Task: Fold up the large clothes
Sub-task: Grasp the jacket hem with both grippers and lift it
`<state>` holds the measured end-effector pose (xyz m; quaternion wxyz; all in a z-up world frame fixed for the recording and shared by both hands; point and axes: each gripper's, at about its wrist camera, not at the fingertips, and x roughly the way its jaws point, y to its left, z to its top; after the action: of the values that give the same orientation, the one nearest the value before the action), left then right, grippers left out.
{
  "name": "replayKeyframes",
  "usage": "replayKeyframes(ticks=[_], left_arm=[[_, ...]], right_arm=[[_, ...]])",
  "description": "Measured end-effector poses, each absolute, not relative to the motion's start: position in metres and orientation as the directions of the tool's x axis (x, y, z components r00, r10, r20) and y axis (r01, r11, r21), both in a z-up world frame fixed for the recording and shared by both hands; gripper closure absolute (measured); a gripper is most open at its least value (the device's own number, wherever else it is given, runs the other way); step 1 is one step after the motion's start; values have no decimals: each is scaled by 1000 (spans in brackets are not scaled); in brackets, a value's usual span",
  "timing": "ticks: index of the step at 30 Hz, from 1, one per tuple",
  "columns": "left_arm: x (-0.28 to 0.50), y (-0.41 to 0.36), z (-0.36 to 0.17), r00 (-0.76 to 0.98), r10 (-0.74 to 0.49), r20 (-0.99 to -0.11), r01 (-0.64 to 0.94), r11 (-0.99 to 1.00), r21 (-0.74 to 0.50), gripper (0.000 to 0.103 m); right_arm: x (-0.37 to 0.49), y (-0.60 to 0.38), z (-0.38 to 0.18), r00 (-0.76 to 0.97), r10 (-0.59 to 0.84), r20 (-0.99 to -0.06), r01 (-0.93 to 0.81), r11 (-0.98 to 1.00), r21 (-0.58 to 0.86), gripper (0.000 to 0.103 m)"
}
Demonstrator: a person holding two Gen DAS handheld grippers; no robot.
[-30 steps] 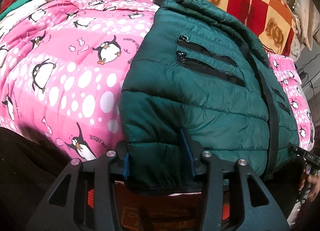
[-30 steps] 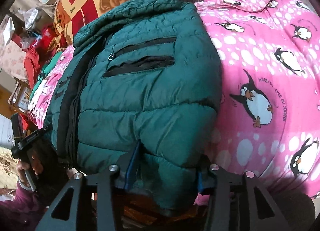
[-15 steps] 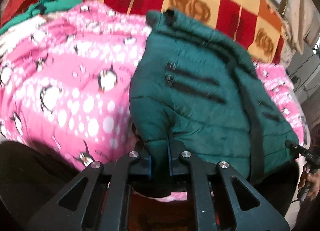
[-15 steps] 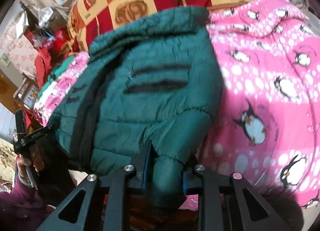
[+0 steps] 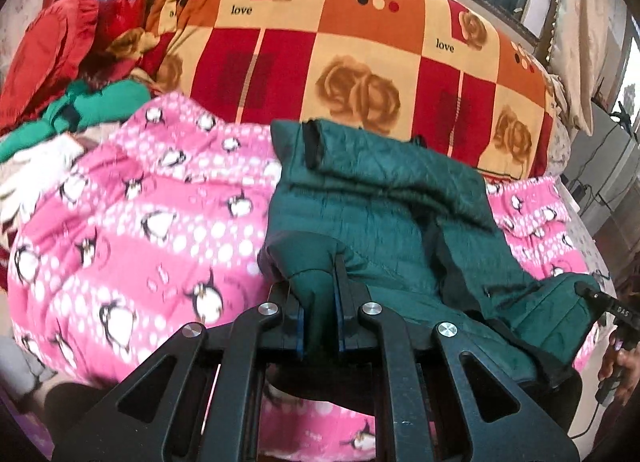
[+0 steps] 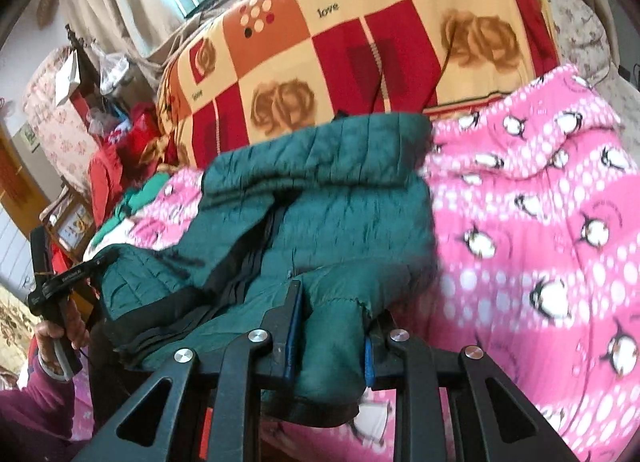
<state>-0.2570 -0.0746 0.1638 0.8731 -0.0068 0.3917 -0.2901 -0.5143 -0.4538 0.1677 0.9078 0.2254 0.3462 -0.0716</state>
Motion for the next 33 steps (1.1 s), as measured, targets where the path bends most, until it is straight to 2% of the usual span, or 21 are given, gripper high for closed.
replayKeyframes(ticks=[10, 33], left_arm=[[-224, -104, 179, 587, -464, -663, 463, 864, -195, 93], [-130, -164, 186, 650, -367, -666, 372, 917, -143, 93]], right_arm=[[-475, -485, 191, 778, -19, -628, 306, 884, 352, 80], [-364, -540, 208, 744, -177, -644, 408, 884, 228, 80]])
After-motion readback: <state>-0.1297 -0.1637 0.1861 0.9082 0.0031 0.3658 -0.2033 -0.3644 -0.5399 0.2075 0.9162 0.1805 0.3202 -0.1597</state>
